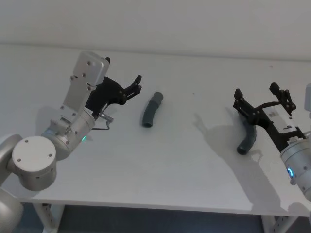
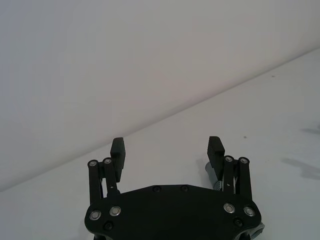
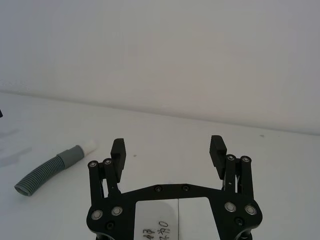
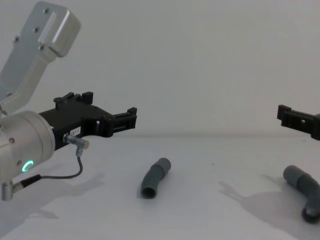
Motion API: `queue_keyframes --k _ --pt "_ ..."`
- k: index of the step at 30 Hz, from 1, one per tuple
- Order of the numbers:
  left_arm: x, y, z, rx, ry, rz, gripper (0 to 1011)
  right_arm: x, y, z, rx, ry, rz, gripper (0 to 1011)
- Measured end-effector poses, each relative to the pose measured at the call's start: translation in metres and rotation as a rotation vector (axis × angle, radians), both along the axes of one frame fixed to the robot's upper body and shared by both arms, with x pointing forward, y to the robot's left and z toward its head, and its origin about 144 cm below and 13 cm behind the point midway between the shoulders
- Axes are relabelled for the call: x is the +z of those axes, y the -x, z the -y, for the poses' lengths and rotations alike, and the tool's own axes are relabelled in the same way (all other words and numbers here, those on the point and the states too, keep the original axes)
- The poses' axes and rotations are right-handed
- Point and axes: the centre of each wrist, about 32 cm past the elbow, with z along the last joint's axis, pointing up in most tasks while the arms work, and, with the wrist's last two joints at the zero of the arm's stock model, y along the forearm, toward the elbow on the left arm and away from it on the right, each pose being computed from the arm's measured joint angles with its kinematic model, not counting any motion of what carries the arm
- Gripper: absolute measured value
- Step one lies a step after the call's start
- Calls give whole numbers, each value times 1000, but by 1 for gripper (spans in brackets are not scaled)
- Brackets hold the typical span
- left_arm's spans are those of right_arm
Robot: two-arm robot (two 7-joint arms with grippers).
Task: Use both hands to pick up one end of the pipe from the table, align the ends, and insert them.
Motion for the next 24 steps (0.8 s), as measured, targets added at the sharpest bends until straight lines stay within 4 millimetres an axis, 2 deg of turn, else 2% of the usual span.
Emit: queue_keyframes --k 9,24 --pt "2 0 1 1 -7 -16 1001 0 0 0 0 0 0 1001" --pt "22 -2 15 -22 -70 -176 1001 0 0 0 0 0 0 1002"
